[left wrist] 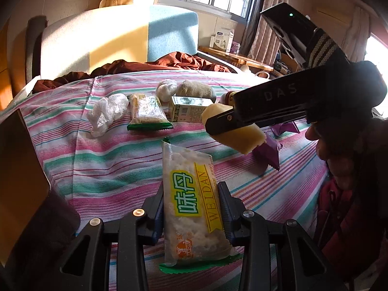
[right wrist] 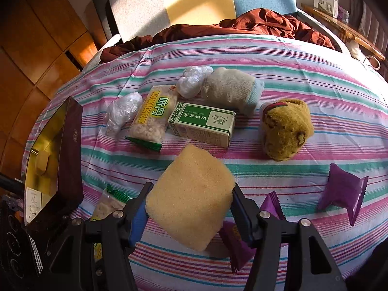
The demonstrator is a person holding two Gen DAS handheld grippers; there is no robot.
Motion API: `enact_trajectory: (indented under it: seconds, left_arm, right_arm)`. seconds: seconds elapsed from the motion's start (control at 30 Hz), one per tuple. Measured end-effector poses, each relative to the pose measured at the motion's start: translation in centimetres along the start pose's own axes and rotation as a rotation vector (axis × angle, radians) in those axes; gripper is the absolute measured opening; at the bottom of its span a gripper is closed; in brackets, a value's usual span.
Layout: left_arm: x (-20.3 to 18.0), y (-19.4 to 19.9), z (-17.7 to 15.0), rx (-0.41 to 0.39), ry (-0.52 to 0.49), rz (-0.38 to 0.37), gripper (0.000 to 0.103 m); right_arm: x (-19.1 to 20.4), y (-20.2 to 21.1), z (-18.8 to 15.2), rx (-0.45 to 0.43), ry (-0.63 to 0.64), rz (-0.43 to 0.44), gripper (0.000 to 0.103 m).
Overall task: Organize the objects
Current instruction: 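Lift the WEIDAN packet with the left tool while the right tool grasps another yellow sponge, then lower the WEIDAN packet into the gold tray and open the left tool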
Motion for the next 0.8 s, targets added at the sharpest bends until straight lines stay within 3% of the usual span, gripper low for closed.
enact_trajectory:
  seconds: [0.33,0.53,0.7,0.8]
  left_arm:
    - [0.7,3.2,0.5,-0.021,-0.005,0.026,0.039]
    - [2.7,5.5,1.5,-0.044,0.058,0.059,0.039]
    - [6.5,8.7,3.4,-0.076,0.16,0.12,0.039]
    - [11.5,10.3,3.9,-0.053,0.271,0.203,0.039]
  right_arm:
    - [0.2,-1.0,-0.9,0.056,0.034,-0.037,0.062]
    - [0.4,-1.1,-1.2,0.06,0.065,-0.059,0.062]
    - [0.7,-1.0,-1.4,0.057,0.084,-0.077,0.062]
    - [0.8,-1.0,-1.5,0.055,0.095,-0.086,0.062]
Point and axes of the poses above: each gripper's, at about its wrist camera, not at the fingertips, and y roughly against the way its jaws point, x to its left, z to its top, the point moved 7 cm from there along -y, roughly the way its jaws point, and after that the axes turned 5 degrees about -x, right-handed, at the moved point
